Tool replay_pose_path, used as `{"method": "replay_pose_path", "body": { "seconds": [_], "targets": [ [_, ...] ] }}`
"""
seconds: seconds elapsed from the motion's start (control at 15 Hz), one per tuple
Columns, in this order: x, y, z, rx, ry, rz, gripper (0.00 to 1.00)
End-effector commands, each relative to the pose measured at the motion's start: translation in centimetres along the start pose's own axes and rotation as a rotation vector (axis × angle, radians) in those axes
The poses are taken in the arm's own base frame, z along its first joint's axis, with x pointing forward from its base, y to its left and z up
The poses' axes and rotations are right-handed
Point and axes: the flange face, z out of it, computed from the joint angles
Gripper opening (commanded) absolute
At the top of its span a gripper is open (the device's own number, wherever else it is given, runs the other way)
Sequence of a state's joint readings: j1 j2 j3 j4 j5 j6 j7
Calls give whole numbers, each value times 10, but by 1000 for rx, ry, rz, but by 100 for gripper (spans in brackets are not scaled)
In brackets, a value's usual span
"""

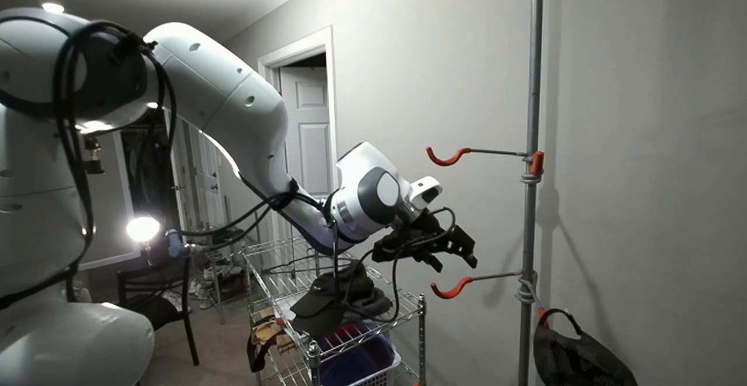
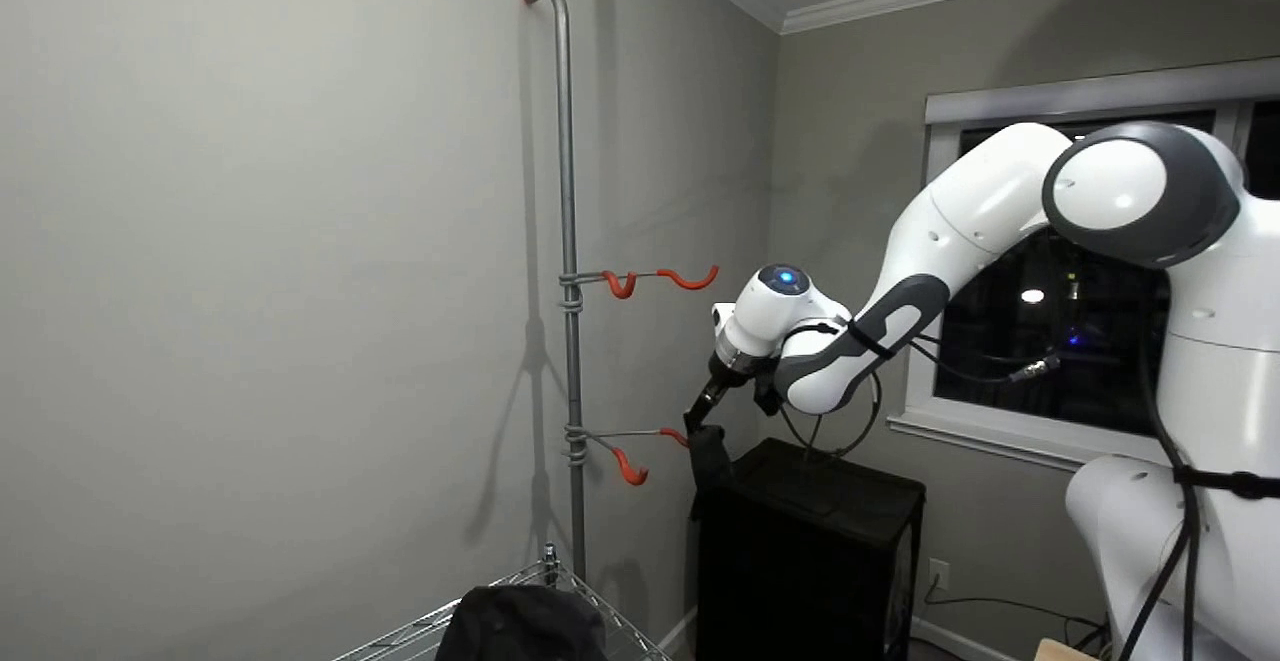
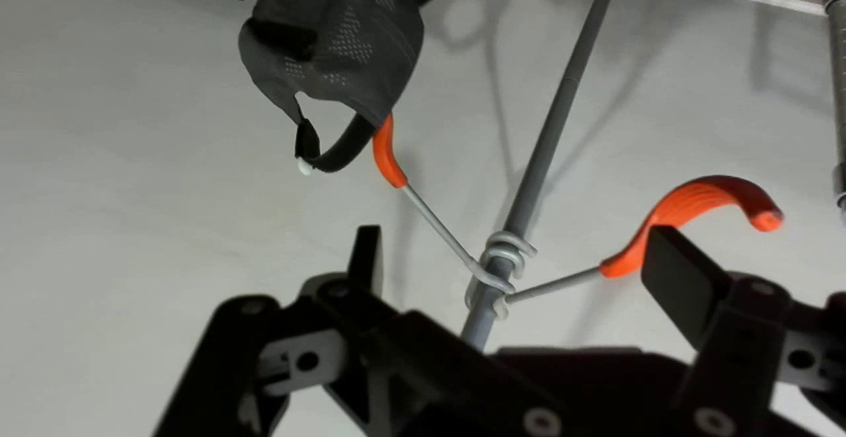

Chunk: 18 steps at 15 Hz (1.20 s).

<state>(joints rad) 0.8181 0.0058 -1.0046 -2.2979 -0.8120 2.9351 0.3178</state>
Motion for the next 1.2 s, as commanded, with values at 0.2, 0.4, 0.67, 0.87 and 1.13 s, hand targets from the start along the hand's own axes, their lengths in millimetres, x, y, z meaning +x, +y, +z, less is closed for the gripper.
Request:
{"method": "replay_pose_path", "body": {
  "seconds": [0.2,0.4,0.67,0.87,1.13],
  "targets": [
    [24,-101,-88,15,28,-90,100],
    [28,-166,-141,27,7,-145,100],
    [35,-238,-187,75,-25,-187,100],
    [42,-270,-194,125,-43,-168,100],
    [53,-286,-170,179,-103,-129,100]
  ]
}}
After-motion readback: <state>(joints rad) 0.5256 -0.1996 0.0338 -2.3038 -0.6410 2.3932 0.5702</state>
